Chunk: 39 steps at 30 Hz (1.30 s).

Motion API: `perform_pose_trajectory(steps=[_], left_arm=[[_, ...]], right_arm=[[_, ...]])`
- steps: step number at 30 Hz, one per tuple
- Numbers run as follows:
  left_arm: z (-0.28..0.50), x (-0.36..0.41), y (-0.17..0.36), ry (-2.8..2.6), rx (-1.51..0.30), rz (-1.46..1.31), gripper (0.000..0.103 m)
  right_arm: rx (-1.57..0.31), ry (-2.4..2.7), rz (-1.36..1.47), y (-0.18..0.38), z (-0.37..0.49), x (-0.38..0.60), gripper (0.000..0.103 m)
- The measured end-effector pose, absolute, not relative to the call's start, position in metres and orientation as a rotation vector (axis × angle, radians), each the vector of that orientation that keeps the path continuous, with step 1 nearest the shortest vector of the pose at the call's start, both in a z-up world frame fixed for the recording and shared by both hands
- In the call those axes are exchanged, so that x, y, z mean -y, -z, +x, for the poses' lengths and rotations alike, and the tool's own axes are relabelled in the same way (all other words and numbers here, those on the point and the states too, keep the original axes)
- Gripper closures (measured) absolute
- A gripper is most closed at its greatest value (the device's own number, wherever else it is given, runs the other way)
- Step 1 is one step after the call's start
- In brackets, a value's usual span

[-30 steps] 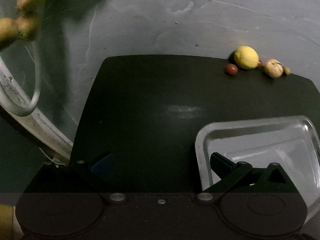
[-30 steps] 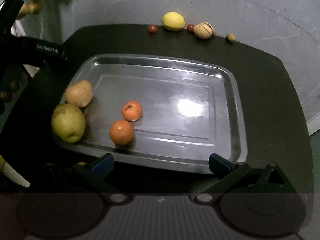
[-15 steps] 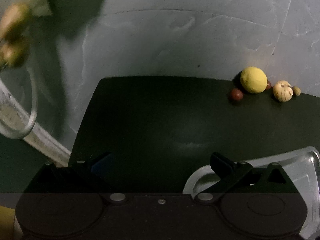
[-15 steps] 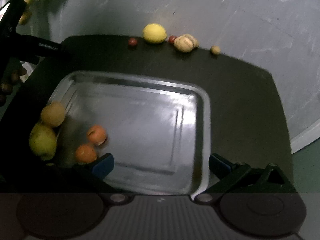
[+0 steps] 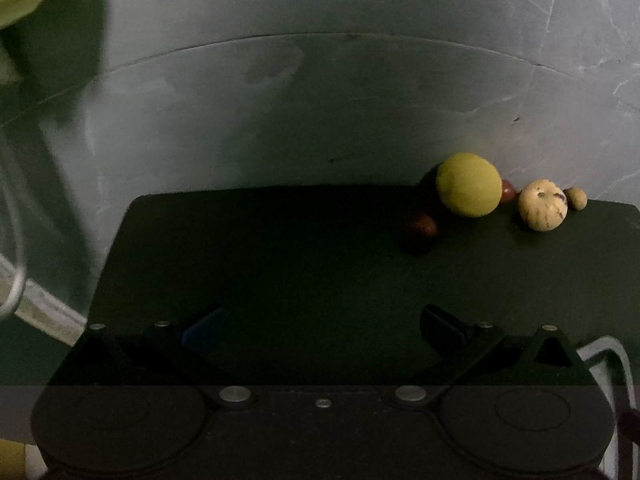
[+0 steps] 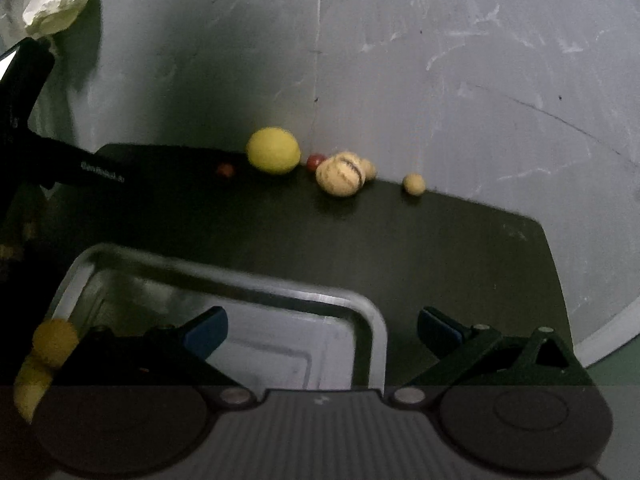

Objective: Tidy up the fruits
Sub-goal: 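Move both open tools back toward the row of fruit, then grasp the striped pepino with the right tool while the left tool grasps a small red fruit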

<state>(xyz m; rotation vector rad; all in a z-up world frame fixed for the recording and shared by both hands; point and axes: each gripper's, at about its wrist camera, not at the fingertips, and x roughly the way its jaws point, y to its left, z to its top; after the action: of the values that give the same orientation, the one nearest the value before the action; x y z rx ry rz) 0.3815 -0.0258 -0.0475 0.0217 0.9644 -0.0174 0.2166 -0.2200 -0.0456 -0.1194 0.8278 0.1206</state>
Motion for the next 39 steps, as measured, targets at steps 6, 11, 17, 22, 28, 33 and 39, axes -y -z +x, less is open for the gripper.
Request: perform_pose_trajectory(steps=[6, 11, 17, 22, 28, 33, 39], left_arm=[[0.411, 0.052, 0.055, 0.070, -0.943, 0.047, 0.001], [0.429, 0.065, 0.062, 0.098, -0.939, 0.080, 0.001], [0.441, 0.071, 0.067, 0.113, -0.933, 0.104, 0.001], [0.445, 0.072, 0.071, 0.119, -0.921, 0.125, 0.001], [0.444, 0.078, 0.074, 0.149, -0.894, 0.155, 0.002], [0.439, 0.089, 0.073, 0.185, -0.878, 0.177, 0.010], [0.441, 0.097, 0.078, 0.213, -0.884, 0.179, 0.021]], right_arm=[[-0.785, -0.113, -0.111, 0.053, 0.257, 0.224, 0.000], [-0.759, -0.124, -0.124, 0.061, 0.284, 0.227, 0.000], [-0.743, -0.129, -0.123, 0.070, 0.310, 0.234, 0.000], [-0.733, -0.141, -0.078, 0.075, 0.325, 0.239, 0.003], [-0.725, -0.152, -0.032, 0.077, 0.344, 0.240, 0.010], [-0.734, -0.165, 0.007, 0.081, 0.358, 0.238, 0.018], [-0.743, -0.169, 0.030, 0.084, 0.369, 0.235, 0.024]])
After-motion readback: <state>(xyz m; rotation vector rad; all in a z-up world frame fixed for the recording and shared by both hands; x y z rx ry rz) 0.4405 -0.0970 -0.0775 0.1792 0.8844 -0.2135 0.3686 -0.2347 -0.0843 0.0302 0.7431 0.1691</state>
